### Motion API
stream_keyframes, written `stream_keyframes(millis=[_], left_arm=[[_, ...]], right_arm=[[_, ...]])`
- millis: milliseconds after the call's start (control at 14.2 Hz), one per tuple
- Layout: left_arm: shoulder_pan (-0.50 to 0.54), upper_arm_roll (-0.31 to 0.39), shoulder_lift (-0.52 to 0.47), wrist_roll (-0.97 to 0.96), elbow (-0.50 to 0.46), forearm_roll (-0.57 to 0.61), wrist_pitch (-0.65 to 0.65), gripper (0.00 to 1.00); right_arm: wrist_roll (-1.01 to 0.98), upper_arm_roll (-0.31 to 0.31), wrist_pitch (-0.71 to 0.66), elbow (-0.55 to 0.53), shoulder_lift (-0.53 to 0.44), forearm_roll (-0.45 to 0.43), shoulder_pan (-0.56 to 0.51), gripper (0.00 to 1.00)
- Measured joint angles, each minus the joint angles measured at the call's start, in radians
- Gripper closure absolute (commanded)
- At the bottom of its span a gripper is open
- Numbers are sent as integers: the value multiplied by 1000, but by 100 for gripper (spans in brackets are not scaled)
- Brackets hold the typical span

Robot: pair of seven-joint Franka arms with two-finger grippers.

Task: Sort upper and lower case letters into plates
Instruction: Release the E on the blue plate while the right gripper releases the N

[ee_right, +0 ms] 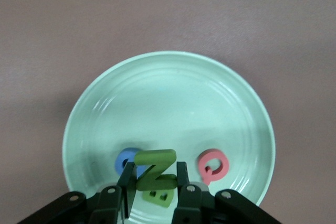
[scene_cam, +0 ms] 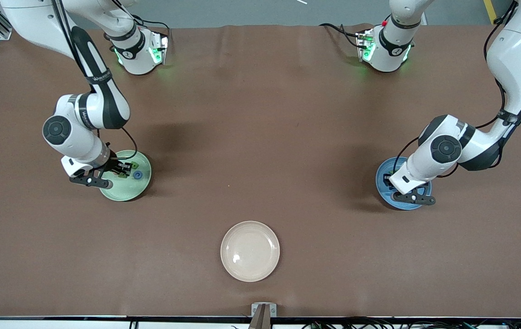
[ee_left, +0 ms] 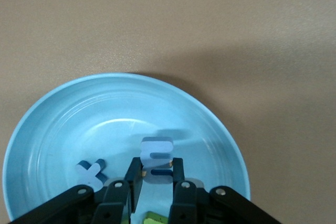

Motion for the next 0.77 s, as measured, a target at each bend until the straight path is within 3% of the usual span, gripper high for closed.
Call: stream_keyframes(millis=[352,422,493,563,633,704,774], left_arm=[[2,27,14,0,-17,3,58,90],[3,28,14,0,-17,3,61,90],[3,28,14,0,-17,3,62,76],[3,28,14,0,-17,3,62,47],[3,28,14,0,-17,3,63,24],[3,28,14,0,-17,3,63,1],[3,30,14,0,-18,3,63,0]], right_arm=[[-10,1,65,-5,52,0,-14,97],[-10,1,71,-5,60,0,-14,88],[-10,1,74,-4,66,0,-15,61],[-10,1,74,-4,67,0,-16,22],[-10,1,74,-4,68,0,-18,0],[-10,1,74,-4,68,1,-19,0],[-10,1,74,-4,68,1,-20,0]])
